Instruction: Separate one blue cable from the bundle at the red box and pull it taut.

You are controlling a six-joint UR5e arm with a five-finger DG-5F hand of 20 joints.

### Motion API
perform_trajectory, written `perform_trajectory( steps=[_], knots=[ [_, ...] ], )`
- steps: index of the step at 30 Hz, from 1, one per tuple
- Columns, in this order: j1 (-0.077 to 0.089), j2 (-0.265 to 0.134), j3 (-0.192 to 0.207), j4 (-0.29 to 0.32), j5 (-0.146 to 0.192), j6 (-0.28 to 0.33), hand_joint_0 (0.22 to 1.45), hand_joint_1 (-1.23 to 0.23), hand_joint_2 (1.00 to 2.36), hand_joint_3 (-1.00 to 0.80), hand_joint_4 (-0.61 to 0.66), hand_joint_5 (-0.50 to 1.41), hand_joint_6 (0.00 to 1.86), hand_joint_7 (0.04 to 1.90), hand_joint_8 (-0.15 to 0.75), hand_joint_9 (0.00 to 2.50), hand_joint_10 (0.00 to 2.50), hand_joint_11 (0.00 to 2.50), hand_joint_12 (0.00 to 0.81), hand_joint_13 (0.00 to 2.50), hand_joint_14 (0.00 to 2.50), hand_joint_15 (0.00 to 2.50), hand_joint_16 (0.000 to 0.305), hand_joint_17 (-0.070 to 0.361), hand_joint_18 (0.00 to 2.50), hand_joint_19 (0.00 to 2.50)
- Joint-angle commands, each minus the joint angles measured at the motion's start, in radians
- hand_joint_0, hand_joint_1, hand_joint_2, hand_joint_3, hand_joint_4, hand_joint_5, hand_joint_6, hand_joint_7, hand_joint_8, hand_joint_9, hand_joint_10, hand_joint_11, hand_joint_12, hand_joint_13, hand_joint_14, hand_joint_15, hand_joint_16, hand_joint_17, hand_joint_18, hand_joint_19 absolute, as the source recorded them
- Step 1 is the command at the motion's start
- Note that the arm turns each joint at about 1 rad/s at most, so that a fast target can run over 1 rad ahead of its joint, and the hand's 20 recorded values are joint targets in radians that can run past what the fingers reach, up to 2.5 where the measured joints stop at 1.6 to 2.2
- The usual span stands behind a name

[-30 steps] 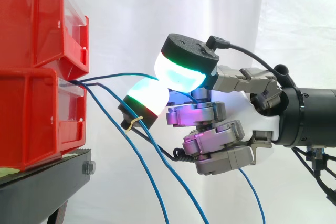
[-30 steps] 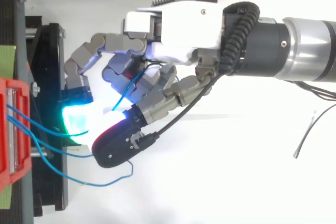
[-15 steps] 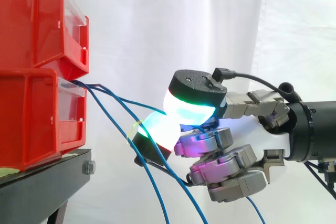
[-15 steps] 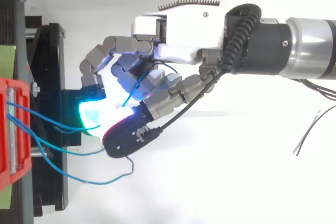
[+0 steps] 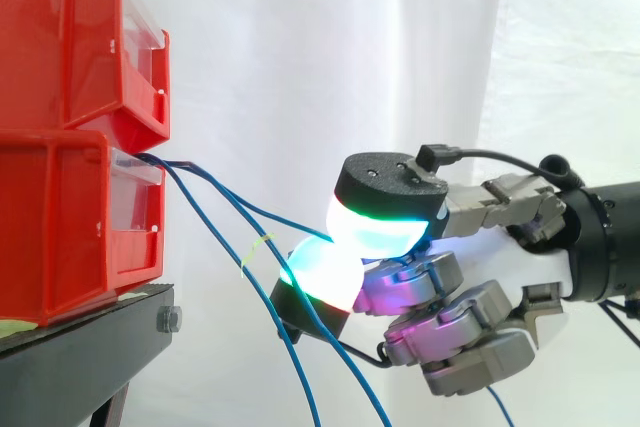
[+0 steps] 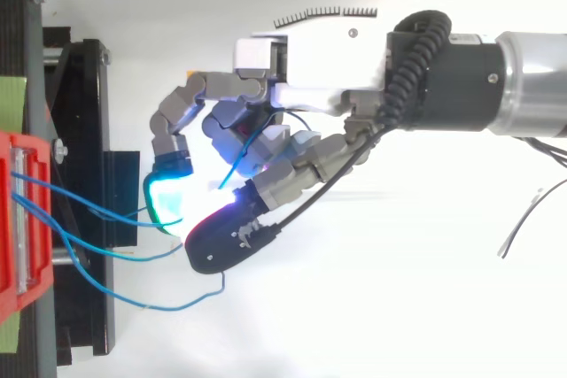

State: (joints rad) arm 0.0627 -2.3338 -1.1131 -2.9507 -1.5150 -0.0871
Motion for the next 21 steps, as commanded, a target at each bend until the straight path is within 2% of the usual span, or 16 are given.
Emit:
perform_trajectory(
  steps=[1, 4, 6, 11, 17, 20, 21],
  knots=[
    [0.0, 0.022, 0.002, -0.041, 0.001, -0.043, 0.63, -0.91, 1.02, 0.11, -0.14, -0.06, 0.92, 1.06, 0.225, 0.72, 2.5, 1.76, 0.435, 0.96, 2.5, 1.17, 0.053, 0.118, 1.46, 1.52],
    [0.0, 0.044, 0.001, -0.074, 0.004, -0.092, 0.63, -0.91, 1.01, 0.11, -0.14, -0.06, 0.92, 1.06, 0.227, 0.72, 2.5, 1.8, 0.435, 0.96, 2.5, 1.18, 0.054, 0.122, 1.46, 1.48],
    [0.0, 0.051, 0.002, -0.088, 0.003, -0.103, 0.63, -0.91, 1.01, 0.11, -0.14, -0.06, 0.92, 1.05, 0.234, 0.73, 2.5, 1.77, 0.431, 0.97, 2.5, 1.18, 0.054, 0.122, 1.46, 1.47],
    [0.0, 0.071, 0.001, -0.16, 0.001, -0.106, 0.63, -0.91, 1.01, 0.11, -0.14, -0.06, 0.92, 1.06, 0.237, 0.73, 2.5, 1.78, 0.437, 0.97, 2.5, 1.18, 0.055, 0.124, 1.46, 1.43],
    [0.002, 0.087, -0.004, -0.202, 0.004, -0.106, 0.63, -0.9, 1.01, 0.11, -0.14, -0.06, 0.92, 1.06, 0.238, 0.73, 2.5, 1.79, 0.434, 0.97, 2.5, 1.17, 0.056, 0.125, 1.47, 1.42],
    [0.003, 0.096, -0.017, -0.211, 0.004, -0.106, 0.63, -0.9, 1.01, 0.11, -0.14, -0.06, 0.92, 1.06, 0.238, 0.74, 2.5, 1.77, 0.44, 0.98, 2.5, 1.17, 0.055, 0.124, 1.47, 1.42],
    [0.005, 0.105, -0.039, -0.211, 0.004, -0.106, 0.63, -0.9, 1.01, 0.11, -0.14, -0.06, 0.92, 1.06, 0.238, 0.74, 2.5, 1.77, 0.434, 0.97, 2.5, 1.17, 0.055, 0.124, 1.46, 1.43]
  ],
)
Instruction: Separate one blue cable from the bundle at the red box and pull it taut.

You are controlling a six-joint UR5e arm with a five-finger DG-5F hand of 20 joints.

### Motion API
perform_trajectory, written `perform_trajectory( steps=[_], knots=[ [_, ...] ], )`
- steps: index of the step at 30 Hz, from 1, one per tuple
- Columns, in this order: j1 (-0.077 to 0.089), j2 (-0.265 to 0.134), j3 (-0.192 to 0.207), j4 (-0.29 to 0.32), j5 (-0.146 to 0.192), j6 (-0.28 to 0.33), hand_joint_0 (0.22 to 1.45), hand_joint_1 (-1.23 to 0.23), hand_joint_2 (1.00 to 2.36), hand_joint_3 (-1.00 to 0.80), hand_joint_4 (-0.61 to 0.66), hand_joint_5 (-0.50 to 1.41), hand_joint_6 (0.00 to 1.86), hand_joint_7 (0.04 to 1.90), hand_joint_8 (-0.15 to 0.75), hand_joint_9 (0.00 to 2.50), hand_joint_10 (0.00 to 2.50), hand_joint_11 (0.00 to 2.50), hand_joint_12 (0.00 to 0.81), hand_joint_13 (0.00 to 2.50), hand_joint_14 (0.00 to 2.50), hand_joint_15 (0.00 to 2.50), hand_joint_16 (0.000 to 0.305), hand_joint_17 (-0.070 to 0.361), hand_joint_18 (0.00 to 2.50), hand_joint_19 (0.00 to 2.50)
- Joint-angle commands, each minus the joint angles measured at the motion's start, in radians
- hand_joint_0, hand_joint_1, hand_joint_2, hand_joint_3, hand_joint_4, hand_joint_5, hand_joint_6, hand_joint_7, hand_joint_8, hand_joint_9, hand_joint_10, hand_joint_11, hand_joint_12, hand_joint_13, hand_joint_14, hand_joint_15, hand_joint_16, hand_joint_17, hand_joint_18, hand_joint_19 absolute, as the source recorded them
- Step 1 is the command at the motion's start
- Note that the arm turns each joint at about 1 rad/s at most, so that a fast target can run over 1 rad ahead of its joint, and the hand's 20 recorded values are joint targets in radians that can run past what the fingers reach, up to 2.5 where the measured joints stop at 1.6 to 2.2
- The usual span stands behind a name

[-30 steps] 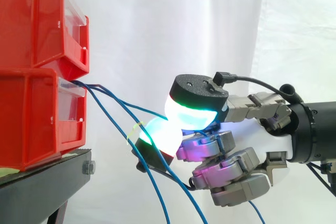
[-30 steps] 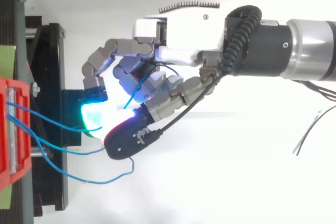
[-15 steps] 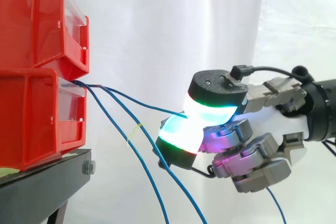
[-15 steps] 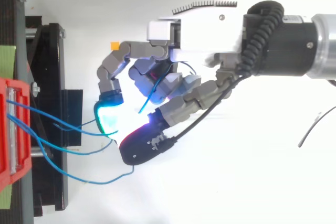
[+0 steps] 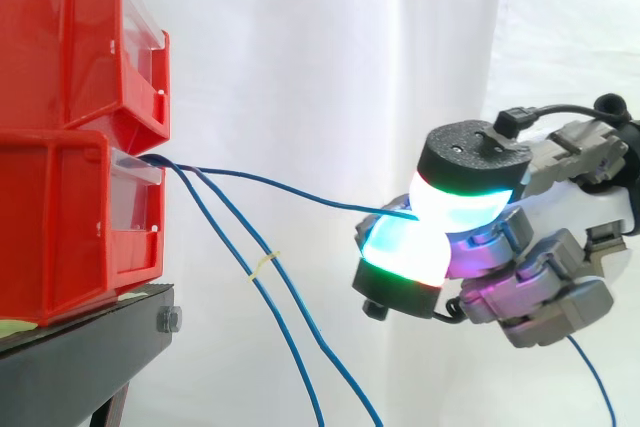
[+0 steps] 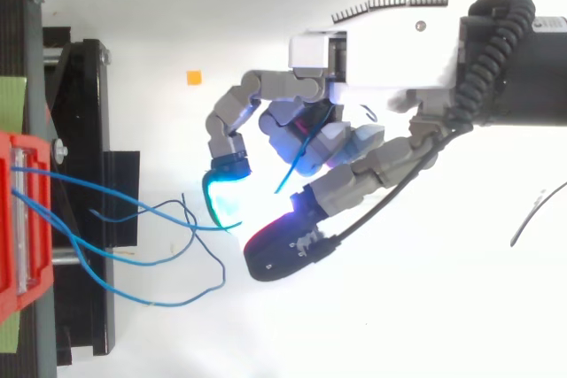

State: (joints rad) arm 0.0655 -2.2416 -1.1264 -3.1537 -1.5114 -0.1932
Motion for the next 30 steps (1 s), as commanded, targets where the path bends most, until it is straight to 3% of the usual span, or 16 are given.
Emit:
perform_trajectory(
  steps=[1, 3, 4, 5, 9, 11, 12, 13, 15, 18, 23, 30],
  knots=[
    [0.003, 0.028, -0.05, -0.008, 0.0, 0.0, 0.63, -0.9, 1.01, 0.11, -0.14, -0.06, 0.92, 1.07, 0.239, 0.74, 2.5, 1.77, 0.441, 0.98, 2.5, 1.17, 0.056, 0.126, 1.47, 1.41],
    [0.01, 0.048, -0.093, 0.009, 0.011, 0.003, 0.63, -0.9, 1.01, 0.11, -0.14, -0.06, 0.92, 1.07, 0.239, 0.74, 2.5, 1.76, 0.434, 0.98, 2.5, 1.17, 0.056, 0.125, 1.47, 1.41],
    [0.01, 0.048, -0.093, 0.009, 0.011, 0.003, 0.63, -0.91, 1.01, 0.11, -0.14, -0.06, 0.92, 1.07, 0.24, 0.74, 2.5, 1.74, 0.442, 0.98, 2.5, 1.15, 0.056, 0.127, 1.47, 1.41],
    [0.017, 0.076, -0.139, 0.049, 0.048, 0.005, 0.63, -0.91, 1.01, 0.11, -0.14, -0.06, 0.92, 1.06, 0.235, 0.75, 2.5, 1.75, 0.439, 0.98, 2.5, 1.17, 0.057, 0.128, 1.47, 1.39],
    [0.028, 0.103, -0.194, 0.1, 0.088, 0.012, 0.63, -0.91, 1.01, 0.12, -0.14, -0.05, 0.92, 1.08, 0.238, 0.76, 2.5, 1.73, 0.445, 0.99, 2.5, 1.16, 0.059, 0.132, 1.47, 1.35],
    [0.034, 0.116, -0.233, 0.112, 0.093, 0.029, 0.63, -0.91, 1.0, 0.14, -0.16, -0.05, 0.92, 1.08, 0.238, 0.77, 2.5, 1.73, 0.453, 0.99, 2.5, 1.14, 0.061, 0.136, 1.45, 1.29],
    [0.037, 0.116, -0.242, 0.116, 0.093, 0.035, 0.61, -0.91, 1.09, 0.12, -0.16, -0.04, 0.91, 1.08, 0.236, 0.78, 2.5, 1.71, 0.454, 1.0, 2.5, 1.15, 0.063, 0.142, 1.45, 1.23],
    [0.04, 0.116, -0.248, 0.147, 0.1, 0.09, 0.6, -0.9, 1.13, 0.1, -0.16, -0.04, 0.91, 1.08, 0.238, 0.79, 2.5, 1.7, 0.455, 1.0, 2.5, 1.13, 0.064, 0.144, 1.44, 1.19],
    [0.042, 0.116, -0.248, 0.15, 0.102, 0.103, 0.57, -0.89, 1.24, 0.08, -0.16, -0.04, 0.91, 1.1, 0.236, 0.8, 2.5, 1.7, 0.456, 1.0, 2.5, 1.14, 0.065, 0.145, 1.43, 1.15],
    [0.043, 0.114, -0.25, 0.158, 0.106, 0.152, 0.56, -0.88, 1.28, 0.08, -0.16, -0.03, 0.9, 1.1, 0.239, 0.81, 2.5, 1.71, 0.457, 1.0, 2.5, 1.11, 0.066, 0.148, 1.42, 1.11],
    [0.054, 0.114, -0.248, 0.181, 0.123, 0.121, 0.55, -0.88, 1.31, 0.06, -0.15, -0.03, 0.9, 1.11, 0.249, 0.82, 2.5, 1.72, 0.459, 1.0, 2.5, 1.11, 0.066, 0.148, 1.42, 1.09],
    [0.054, 0.114, -0.248, 0.182, 0.125, 0.072, 0.56, -0.88, 1.32, 0.06, -0.17, -0.03, 0.9, 1.11, 0.243, 0.82, 2.5, 1.72, 0.457, 1.0, 2.5, 1.1, 0.065, 0.146, 1.42, 1.09]
  ],
)
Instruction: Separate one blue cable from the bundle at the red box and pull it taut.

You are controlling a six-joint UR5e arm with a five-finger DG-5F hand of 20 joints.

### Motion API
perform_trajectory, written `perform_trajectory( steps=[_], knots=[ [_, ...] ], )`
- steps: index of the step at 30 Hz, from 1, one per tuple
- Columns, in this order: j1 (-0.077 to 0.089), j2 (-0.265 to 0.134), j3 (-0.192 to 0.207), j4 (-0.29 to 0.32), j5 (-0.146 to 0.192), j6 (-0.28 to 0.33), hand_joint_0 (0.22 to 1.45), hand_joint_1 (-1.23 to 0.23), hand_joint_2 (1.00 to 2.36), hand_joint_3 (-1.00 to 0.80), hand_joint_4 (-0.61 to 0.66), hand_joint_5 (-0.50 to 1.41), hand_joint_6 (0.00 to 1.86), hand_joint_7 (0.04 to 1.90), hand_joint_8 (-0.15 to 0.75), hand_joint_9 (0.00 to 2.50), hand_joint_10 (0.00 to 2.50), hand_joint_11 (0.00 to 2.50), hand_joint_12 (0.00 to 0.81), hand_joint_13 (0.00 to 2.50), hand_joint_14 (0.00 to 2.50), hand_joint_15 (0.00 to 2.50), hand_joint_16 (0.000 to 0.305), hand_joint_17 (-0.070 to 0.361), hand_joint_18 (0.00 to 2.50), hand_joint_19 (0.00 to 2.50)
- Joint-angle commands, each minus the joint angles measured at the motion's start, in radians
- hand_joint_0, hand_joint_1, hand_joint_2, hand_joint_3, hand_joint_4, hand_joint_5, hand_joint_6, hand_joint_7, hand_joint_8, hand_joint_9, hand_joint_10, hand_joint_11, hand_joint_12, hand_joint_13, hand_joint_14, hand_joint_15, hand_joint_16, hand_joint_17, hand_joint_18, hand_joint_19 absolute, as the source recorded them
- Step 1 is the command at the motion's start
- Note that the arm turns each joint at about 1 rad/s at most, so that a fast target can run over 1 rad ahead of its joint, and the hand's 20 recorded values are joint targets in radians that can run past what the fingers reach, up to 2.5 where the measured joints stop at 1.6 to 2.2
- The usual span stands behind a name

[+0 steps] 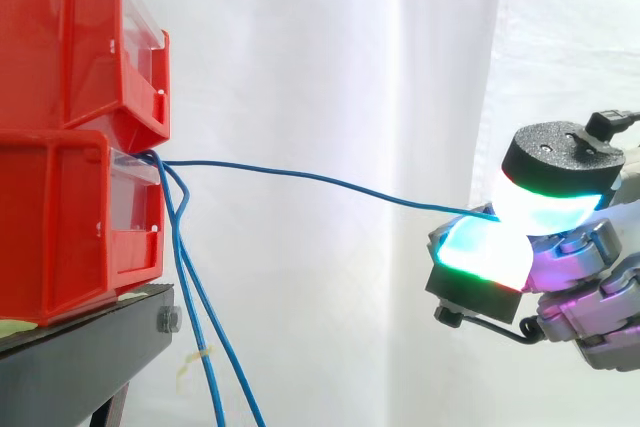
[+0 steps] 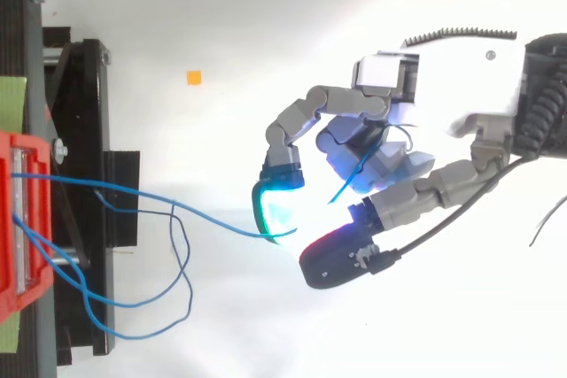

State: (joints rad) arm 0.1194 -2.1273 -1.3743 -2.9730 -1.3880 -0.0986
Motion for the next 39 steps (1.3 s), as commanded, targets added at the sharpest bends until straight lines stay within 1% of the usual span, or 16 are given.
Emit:
perform_trajectory(
  steps=[1, 3, 7, 9, 10, 13, 14, 21, 25, 27, 28, 33, 34, 39],
  knots=[
    [0.0, 0.0, 0.0, 0.002, 0.001, -0.026, 0.56, -0.88, 1.32, 0.06, -0.17, -0.03, 0.9, 1.11, 0.243, 0.82, 2.5, 1.75, 0.461, 1.01, 2.5, 1.1, 0.065, 0.145, 1.42, 1.09],
    [0.0, 0.0, 0.0, 0.002, 0.001, -0.032, 0.55, -0.87, 1.34, 0.06, -0.17, -0.03, 0.9, 1.12, 0.243, 0.82, 2.5, 1.72, 0.454, 1.01, 2.5, 1.1, 0.065, 0.146, 1.42, 1.07],
    [0.0, 0.0, -0.002, 0.002, 0.001, -0.038, 0.55, -0.87, 1.35, 0.05, -0.17, -0.03, 0.9, 1.12, 0.244, 0.82, 2.5, 1.74, 0.454, 1.01, 2.5, 1.11, 0.065, 0.146, 1.42, 1.08],
    [0.0, 0.001, 0.0, 0.003, 0.001, -0.038, 0.55, -0.87, 1.35, 0.05, -0.17, -0.03, 0.9, 1.12, 0.243, 0.82, 2.5, 1.7, 0.455, 1.01, 2.5, 1.11, 0.065, 0.146, 1.42, 1.08],
    [0.0, 0.0, -0.002, 0.003, 0.001, -0.038, 0.55, -0.87, 1.35, 0.06, -0.16, -0.03, 0.9, 1.12, 0.246, 0.82, 2.5, 1.74, 0.455, 1.01, 2.5, 1.1, 0.065, 0.147, 1.42, 1.07],
    [0.0, 0.0, -0.002, 0.002, 0.001, -0.038, 0.55, -0.86, 1.38, 0.05, -0.17, -0.03, 0.9, 1.12, 0.238, 0.83, 2.5, 1.73, 0.457, 1.02, 2.5, 1.11, 0.065, 0.147, 1.43, 1.06],
    [0.0, 0.0, -0.002, 0.003, 0.001, -0.038, 0.55, -0.86, 1.38, 0.05, -0.17, -0.03, 0.9, 1.12, 0.24, 0.83, 2.5, 1.76, 0.455, 1.02, 2.5, 1.14, 0.066, 0.148, 1.43, 1.07],
    [0.0, 0.001, 0.0, 0.003, 0.001, -0.038, 0.55, -0.87, 1.36, 0.06, -0.17, -0.03, 0.9, 1.11, 0.245, 0.83, 2.5, 1.78, 0.448, 1.02, 2.5, 1.12, 0.064, 0.145, 1.42, 1.12],
    [0.0, 0.0, 0.0, 0.003, 0.001, -0.038, 0.55, -0.87, 1.35, 0.06, -0.16, -0.03, 0.9, 1.12, 0.236, 0.83, 2.5, 1.74, 0.441, 1.04, 2.5, 1.13, 0.065, 0.146, 1.42, 1.13],
    [0.0, 0.0, -0.002, 0.002, 0.001, -0.038, 0.54, -0.87, 1.4, 0.05, -0.16, -0.03, 0.89, 1.13, 0.237, 0.85, 2.5, 1.76, 0.444, 1.05, 2.5, 1.11, 0.065, 0.146, 1.42, 1.14],
    [0.0, 0.001, -0.002, 0.003, 0.001, -0.038, 0.55, -0.86, 1.39, 0.06, -0.16, -0.03, 0.89, 1.13, 0.231, 0.86, 2.5, 1.76, 0.437, 1.05, 2.5, 1.12, 0.064, 0.144, 1.43, 1.14],
    [0.0, 0.0, -0.002, 0.003, 0.001, -0.038, 0.51, -0.82, 1.56, 0.02, -0.17, -0.02, 0.89, 1.14, 0.228, 0.9, 2.5, 1.78, 0.443, 1.08, 2.5, 1.14, 0.067, 0.151, 1.45, 1.11],
    [0.0, 0.0, 0.0, 0.003, 0.001, -0.038, 0.51, -0.81, 1.57, 0.01, -0.17, -0.02, 0.89, 1.14, 0.227, 0.9, 2.5, 1.75, 0.443, 1.08, 2.5, 1.14, 0.067, 0.15, 1.46, 1.11],
    [0.0, 0.0, -0.002, 0.003, 0.001, -0.038, 0.5, -0.8, 1.6, 0.0, -0.16, -0.02, 0.89, 1.14, 0.237, 0.91, 2.5, 1.77, 0.445, 1.09, 2.5, 1.13, 0.067, 0.151, 1.47, 1.09]
  ],
)
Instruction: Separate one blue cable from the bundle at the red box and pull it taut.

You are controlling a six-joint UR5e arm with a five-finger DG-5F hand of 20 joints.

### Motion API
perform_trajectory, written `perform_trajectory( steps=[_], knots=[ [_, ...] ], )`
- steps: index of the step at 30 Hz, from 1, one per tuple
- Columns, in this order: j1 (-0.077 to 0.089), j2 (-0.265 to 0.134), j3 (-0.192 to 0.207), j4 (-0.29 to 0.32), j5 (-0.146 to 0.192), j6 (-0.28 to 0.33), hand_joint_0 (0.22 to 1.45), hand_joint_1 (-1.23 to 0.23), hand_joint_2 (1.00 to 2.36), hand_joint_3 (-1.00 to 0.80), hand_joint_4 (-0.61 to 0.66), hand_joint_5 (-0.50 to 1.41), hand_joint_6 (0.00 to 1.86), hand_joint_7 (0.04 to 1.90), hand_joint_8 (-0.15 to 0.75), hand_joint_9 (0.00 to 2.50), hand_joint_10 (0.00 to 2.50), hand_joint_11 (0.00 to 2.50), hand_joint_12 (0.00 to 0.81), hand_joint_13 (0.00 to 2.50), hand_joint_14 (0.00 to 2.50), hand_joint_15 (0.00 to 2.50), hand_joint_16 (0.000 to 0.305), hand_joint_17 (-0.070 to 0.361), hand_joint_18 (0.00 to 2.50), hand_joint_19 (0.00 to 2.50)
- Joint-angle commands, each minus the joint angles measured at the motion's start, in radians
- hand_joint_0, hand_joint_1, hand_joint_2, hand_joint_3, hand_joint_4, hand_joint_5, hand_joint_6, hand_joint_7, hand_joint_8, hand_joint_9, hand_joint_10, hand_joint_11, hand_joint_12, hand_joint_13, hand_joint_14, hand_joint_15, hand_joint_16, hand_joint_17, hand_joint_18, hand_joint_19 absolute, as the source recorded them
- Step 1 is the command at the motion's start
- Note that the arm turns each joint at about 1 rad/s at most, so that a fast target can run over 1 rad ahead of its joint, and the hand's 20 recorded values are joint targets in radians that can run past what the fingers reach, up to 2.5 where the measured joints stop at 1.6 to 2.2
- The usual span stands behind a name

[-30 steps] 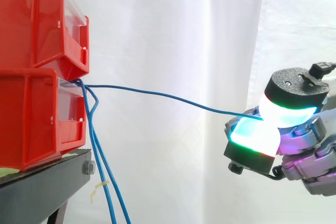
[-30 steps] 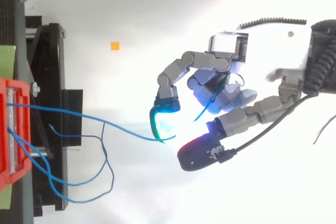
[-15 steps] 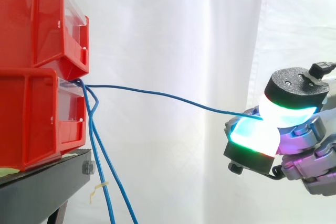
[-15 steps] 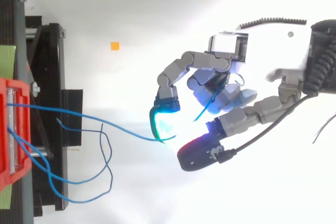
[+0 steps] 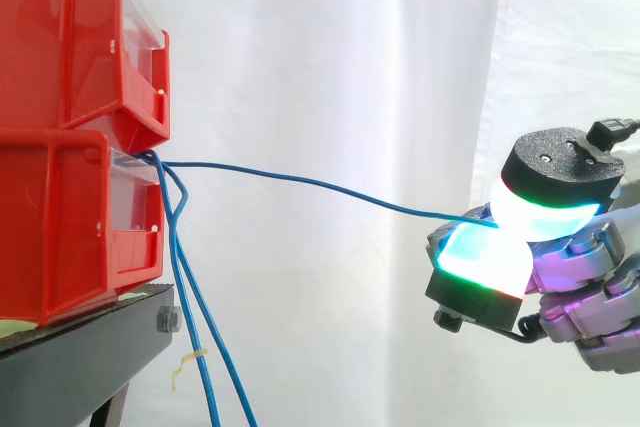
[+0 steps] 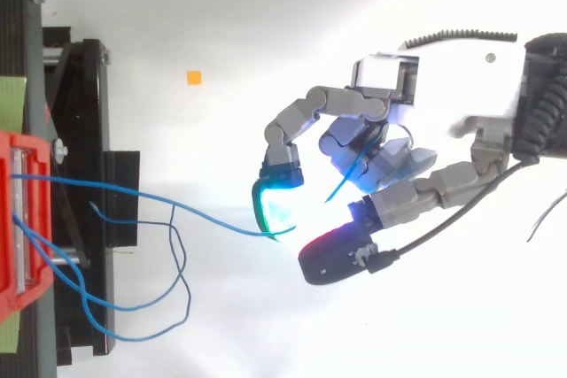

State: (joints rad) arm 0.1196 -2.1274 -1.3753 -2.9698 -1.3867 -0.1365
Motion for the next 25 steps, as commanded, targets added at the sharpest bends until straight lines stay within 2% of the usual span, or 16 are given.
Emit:
perform_trajectory(
  steps=[1, 25],
  knots=[
    [0.0, 0.0, 0.001, 0.0, 0.0, 0.0, 0.5, -0.8, 1.6, 0.01, -0.16, -0.02, 0.89, 1.14, 0.237, 0.91, 2.5, 1.77, 0.444, 1.09, 2.5, 1.13, 0.068, 0.153, 1.47, 1.09],
    [0.0, 0.0, 0.001, 0.0, 0.0, 0.0, 0.49, -0.78, 1.66, -0.01, -0.17, -0.01, 0.88, 1.16, 0.232, 0.94, 2.5, 1.76, 0.44, 1.11, 2.5, 1.16, 0.068, 0.153, 1.49, 1.1]
  ],
)
